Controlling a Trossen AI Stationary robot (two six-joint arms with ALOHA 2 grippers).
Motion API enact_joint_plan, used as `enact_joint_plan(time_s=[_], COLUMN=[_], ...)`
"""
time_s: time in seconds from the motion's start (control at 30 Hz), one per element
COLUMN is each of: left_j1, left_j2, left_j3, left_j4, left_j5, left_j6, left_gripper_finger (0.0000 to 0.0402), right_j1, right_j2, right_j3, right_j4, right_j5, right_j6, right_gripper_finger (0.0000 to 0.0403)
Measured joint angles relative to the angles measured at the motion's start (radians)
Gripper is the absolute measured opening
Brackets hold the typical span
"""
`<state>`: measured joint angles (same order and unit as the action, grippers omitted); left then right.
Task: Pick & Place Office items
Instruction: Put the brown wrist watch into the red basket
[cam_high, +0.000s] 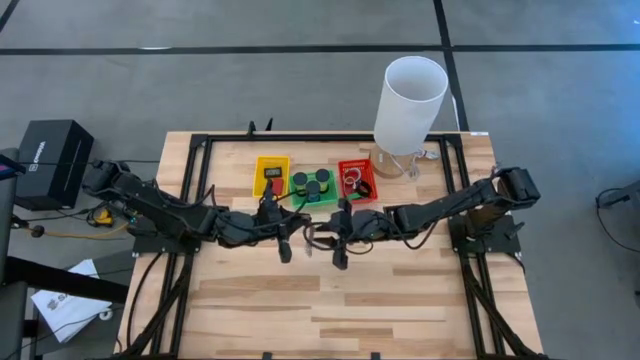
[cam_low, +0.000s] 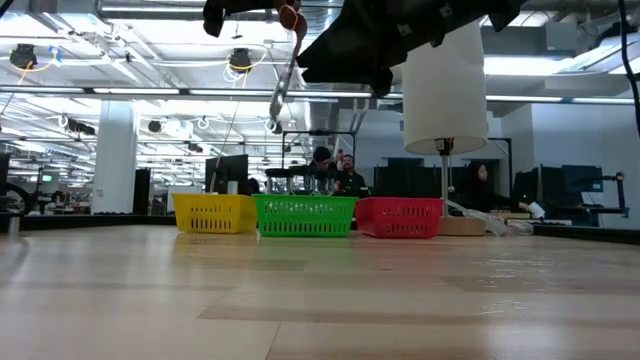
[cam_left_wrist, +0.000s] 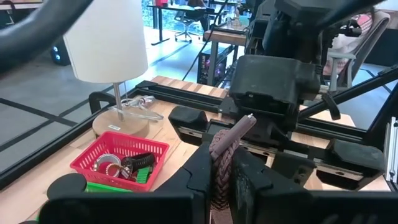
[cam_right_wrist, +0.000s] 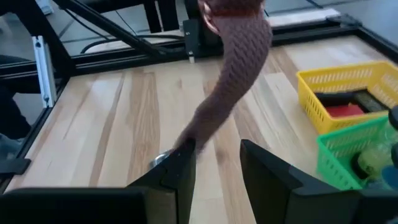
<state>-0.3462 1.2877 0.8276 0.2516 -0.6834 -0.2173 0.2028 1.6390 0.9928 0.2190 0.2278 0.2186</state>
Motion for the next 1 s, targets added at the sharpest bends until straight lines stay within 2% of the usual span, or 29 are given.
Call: enact_joint_plan(time_s=[0.3, 0.5, 0.8, 1.0], left_j1=[0.000, 0.000, 0.000, 0.000], left_j2=[0.000, 0.000, 0.000, 0.000], left_j3=[0.000, 0.000, 0.000, 0.000], left_j4=[0.000, 0.000, 0.000, 0.000], left_j5=[-0.001, -0.002, -0.001, -0.001], left_j6=[0.000, 0.000, 0.000, -0.005], left_gripper_finger=[0.0022, 0.0023, 0.0022, 0.0022], right_j1=[0.013, 0.010, 0.043, 0.044], right_j2=[0.000, 0.000, 0.000, 0.000], right_j3=[0.000, 0.000, -0.001, -0.001], right_j4=[-0.020, -0.021, -0.032, 0.051], right_j5=[0.011, 0.158, 0.170, 0.254], right_j6=[0.022, 0.021, 0.018, 0.036], right_gripper_finger=[0.0117, 0.0117, 0.0117, 0.0117])
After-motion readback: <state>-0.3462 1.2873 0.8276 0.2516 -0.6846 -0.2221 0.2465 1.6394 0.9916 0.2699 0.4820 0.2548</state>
